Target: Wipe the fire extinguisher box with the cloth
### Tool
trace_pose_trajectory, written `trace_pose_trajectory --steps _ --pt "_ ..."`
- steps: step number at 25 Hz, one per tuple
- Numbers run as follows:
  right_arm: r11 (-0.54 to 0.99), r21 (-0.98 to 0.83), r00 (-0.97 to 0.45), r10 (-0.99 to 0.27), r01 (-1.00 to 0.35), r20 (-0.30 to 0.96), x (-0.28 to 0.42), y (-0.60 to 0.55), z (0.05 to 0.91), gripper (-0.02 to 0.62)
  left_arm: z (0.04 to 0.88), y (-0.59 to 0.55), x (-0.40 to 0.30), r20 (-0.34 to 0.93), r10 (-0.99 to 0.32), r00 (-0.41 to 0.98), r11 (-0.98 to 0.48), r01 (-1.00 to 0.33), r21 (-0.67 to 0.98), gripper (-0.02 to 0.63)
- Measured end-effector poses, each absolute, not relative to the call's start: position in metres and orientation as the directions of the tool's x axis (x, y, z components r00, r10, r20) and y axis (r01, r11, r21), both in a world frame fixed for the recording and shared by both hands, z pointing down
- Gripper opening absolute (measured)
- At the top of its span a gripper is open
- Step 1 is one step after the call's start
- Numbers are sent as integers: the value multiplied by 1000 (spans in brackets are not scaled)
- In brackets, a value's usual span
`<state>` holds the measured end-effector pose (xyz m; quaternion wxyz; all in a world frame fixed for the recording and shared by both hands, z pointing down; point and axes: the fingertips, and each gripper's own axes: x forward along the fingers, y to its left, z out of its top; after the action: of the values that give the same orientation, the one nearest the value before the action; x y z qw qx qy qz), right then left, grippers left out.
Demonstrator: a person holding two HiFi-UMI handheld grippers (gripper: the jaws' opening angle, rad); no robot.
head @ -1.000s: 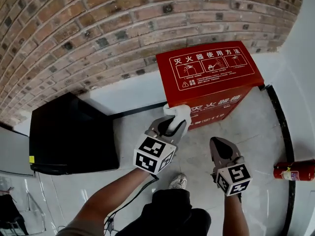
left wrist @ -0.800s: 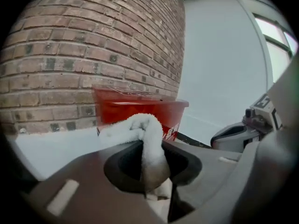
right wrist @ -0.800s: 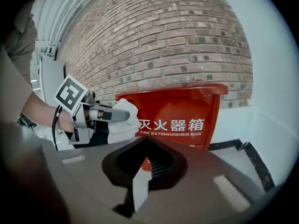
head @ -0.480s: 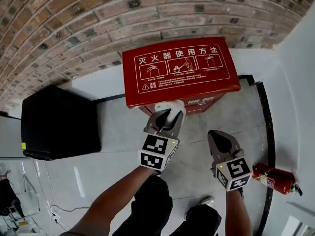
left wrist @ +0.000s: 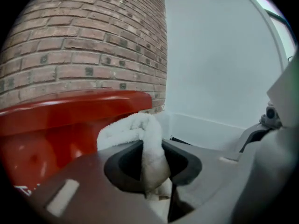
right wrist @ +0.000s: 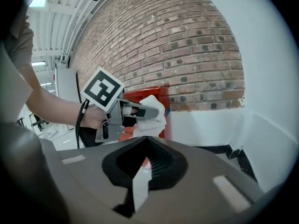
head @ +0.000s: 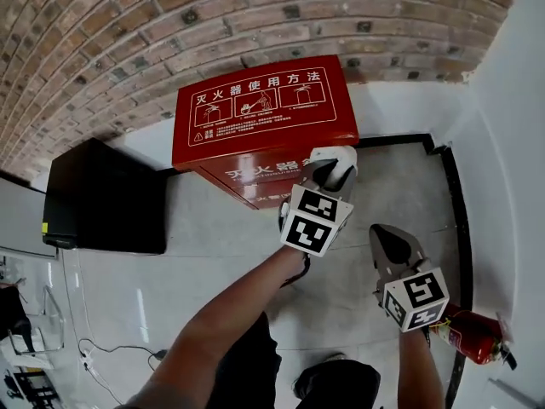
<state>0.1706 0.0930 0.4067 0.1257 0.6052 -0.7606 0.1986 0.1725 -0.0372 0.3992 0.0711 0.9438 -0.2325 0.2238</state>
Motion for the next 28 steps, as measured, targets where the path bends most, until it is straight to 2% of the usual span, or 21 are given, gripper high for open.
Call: trace_pose_trajectory --steps 5,8,11,16,22,28 --pt "188 -132 -227 -879 -973 419 198 96 442 25 410 -17 200 422 -358 833 -919 -393 -4 89" --pt "188 -101 -214 -884 -977 415 207 85 467 25 432 -2 188 404 -306 862 -942 -334 1 89" --pt "227 -61 -232 -884 -972 406 203 69 485 25 456 1 149 401 -322 858 -938 -345 -14 89" --pt "336 -8 -309 -858 -942 410 172 39 506 25 458 -18 52 371 -485 792 -866 -494 -78 89" --pt "444 -7 -411 -824 -896 389 119 14 512 25 456 -56 -65 378 -720 582 -664 -737 -129 89" --pt "484 -50 -468 -810 -874 354 84 4 513 25 479 -101 -111 392 -837 382 -465 -874 -142 90"
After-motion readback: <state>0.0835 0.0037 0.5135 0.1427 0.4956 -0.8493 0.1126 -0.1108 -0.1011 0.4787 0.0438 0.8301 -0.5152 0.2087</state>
